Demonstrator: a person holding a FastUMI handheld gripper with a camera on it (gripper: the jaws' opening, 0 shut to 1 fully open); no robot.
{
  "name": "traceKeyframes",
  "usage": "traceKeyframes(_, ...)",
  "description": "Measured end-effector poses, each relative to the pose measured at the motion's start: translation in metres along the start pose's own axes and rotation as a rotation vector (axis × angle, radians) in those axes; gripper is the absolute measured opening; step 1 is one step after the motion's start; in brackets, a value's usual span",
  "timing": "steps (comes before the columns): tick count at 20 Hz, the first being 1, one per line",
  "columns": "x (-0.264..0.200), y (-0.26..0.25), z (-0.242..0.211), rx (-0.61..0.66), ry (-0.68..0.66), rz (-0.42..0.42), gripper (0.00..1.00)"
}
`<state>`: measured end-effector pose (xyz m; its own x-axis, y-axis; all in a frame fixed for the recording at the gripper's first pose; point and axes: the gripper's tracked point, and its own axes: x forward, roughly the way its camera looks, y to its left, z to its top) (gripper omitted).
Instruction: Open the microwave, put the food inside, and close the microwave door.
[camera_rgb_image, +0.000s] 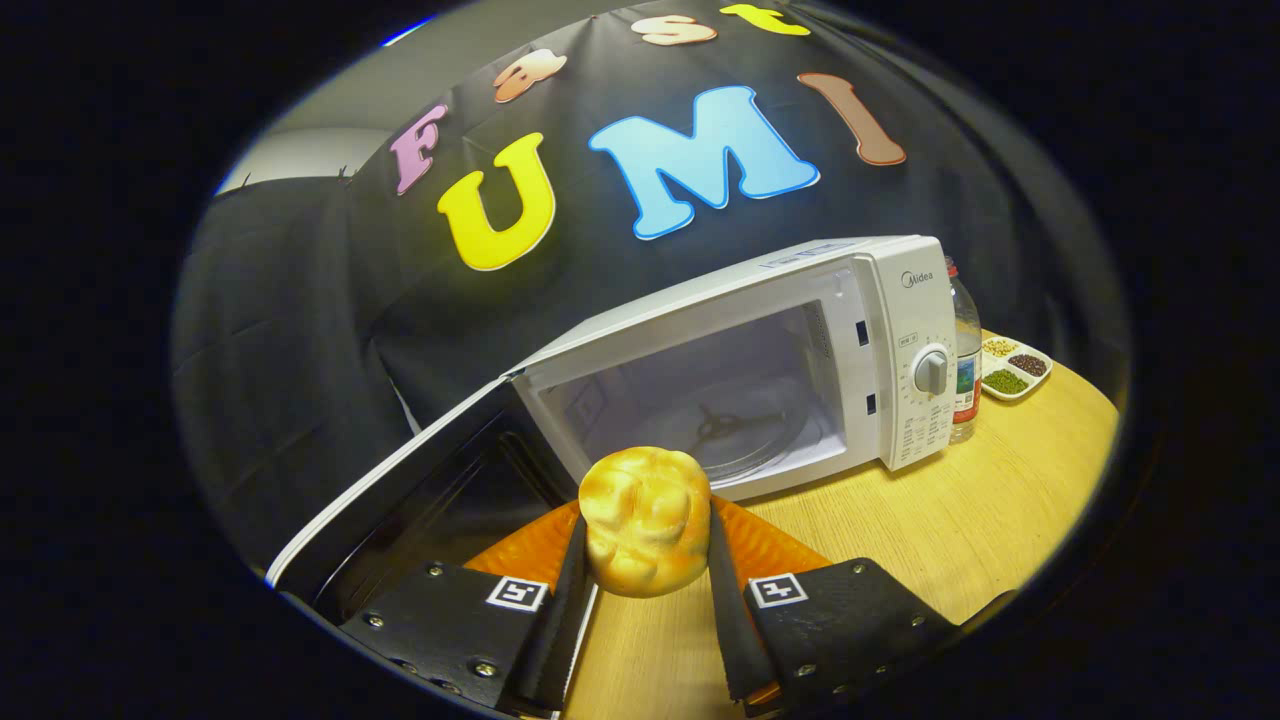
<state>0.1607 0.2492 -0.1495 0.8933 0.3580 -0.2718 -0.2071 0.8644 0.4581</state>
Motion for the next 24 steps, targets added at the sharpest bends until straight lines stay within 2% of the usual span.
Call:
traceKeyframes(10, 0.091, -0.014, 0.009, 0.216, -0.101, -0.046, 0.58)
traceKeyframes(18, 0.156, -0.047, -0.004, 0.24, -0.106, -0.153, 0.58)
traceKeyframes(24, 0.182, -0.061, -0.01, 0.316, -0.104, -0.202, 0.61)
